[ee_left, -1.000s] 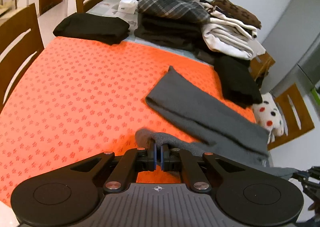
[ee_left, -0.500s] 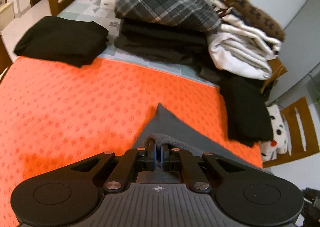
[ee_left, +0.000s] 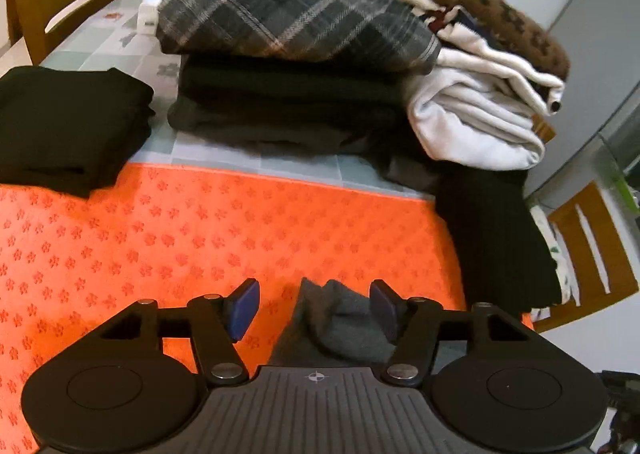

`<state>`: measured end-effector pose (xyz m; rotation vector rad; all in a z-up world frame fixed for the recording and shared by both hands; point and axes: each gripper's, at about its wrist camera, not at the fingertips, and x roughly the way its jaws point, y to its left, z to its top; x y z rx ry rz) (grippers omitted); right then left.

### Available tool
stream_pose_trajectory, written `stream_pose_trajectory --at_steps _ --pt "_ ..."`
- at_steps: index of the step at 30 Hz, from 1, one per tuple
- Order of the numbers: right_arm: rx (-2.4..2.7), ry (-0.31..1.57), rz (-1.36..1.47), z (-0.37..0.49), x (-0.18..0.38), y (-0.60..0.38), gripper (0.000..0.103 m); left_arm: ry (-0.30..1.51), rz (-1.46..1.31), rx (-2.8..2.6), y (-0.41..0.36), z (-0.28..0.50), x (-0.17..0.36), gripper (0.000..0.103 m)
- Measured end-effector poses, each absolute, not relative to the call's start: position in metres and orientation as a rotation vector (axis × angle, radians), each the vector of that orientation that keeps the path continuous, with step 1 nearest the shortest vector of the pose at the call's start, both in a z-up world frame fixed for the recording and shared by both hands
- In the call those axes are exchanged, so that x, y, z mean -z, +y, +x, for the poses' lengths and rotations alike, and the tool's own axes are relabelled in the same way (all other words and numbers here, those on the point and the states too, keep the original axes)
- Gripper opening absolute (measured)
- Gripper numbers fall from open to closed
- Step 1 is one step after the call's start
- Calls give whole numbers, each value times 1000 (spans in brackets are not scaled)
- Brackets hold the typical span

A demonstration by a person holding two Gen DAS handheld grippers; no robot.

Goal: Fold clothes

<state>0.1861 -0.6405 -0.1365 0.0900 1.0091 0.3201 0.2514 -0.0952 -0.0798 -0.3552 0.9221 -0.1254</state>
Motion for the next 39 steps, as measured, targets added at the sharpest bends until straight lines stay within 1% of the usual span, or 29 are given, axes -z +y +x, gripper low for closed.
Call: stream_pose_trajectory --at_steps 5,6,7,9,11,14,15,16,17,18,19,21,25,28,30,33,35,36,37,39 --pt "-339 979 172 168 135 -645 28 927 -296 176 -102 239 92 61" --pt "-339 982 155 167 137 -641 29 924 -315 171 -105 237 92 60" --pt "-340 985 138 166 139 -638 29 921 -334 165 -108 235 91 54" --pt "-330 986 138 167 140 -635 29 902 -388 138 -113 231 87 53" --pt "-323 976 164 169 140 -634 29 896 -441 122 -117 229 85 48" --pt "-321 968 191 172 140 -634 29 944 -473 107 -124 233 92 44" --pt "-321 970 197 173 142 -635 29 961 -482 97 -126 235 96 36" --pt "-320 973 204 174 144 -635 29 976 -492 83 -125 238 101 23" --pt "-320 976 212 176 146 -636 26 991 -503 69 -125 240 105 13" --pt "-322 977 217 176 147 -636 10 1000 -518 55 -124 242 109 5" --pt "-321 972 220 176 146 -637 4 992 -535 48 -123 242 110 4" --pt "-318 952 225 172 143 -638 4 951 -557 46 -121 240 104 3" --pt "-303 862 224 161 116 -641 3 891 -539 57 -122 243 87 3" --pt "-273 824 220 164 109 -643 3 895 -522 59 -123 258 91 3" --pt "-252 833 220 172 115 -644 3 916 -516 61 -124 270 100 4" --pt "-221 881 194 187 138 -638 3 945 -467 81 -128 282 118 5" --pt "-206 903 171 192 151 -632 4 940 -457 107 -128 282 123 14" --pt "-198 915 160 194 157 -629 5 933 -461 123 -127 280 122 23" --pt "-191 926 149 197 163 -627 7 919 -468 141 -124 275 118 36" --pt "-177 922 148 196 162 -626 10 882 -471 173 -120 263 108 51"
